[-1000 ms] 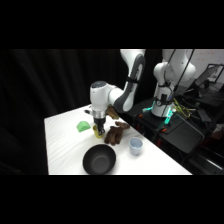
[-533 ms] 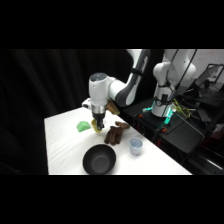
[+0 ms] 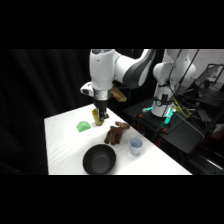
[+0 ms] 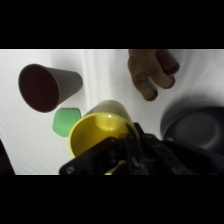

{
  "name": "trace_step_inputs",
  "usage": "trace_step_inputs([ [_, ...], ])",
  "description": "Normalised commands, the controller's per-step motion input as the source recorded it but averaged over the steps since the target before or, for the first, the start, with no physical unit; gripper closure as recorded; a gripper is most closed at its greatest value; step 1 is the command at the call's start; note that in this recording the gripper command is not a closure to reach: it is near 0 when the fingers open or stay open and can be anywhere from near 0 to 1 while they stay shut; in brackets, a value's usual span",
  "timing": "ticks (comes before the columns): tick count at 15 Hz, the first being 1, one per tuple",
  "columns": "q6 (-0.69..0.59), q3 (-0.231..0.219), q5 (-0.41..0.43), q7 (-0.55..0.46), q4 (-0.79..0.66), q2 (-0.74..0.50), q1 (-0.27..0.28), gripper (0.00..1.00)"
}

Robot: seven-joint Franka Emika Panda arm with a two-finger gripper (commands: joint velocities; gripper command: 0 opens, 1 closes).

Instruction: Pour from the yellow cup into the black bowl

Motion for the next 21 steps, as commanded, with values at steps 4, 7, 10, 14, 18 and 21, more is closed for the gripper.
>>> trace_step_inputs([
  [4,-0.19,0.349,0.152,-0.12,0.2,-0.02,0.011,0.12],
  [7,-0.01,0.219,0.233,-0.26,0.28,0.13,0.011,0.13],
  [10,-0.1,0.159,0.446,-0.62,0.42,0.3,-0.056,0.12],
  [14,-0.43,0.165,0.643,-0.93,0.64,0.43,-0.212,0.14],
  [18,-0.7,0.125,0.391,-0.8,0.86,0.56,-0.277,0.14],
  [21,-0.83,0.113,0.231,-0.55,0.88,0.58,-0.228,0.14],
])
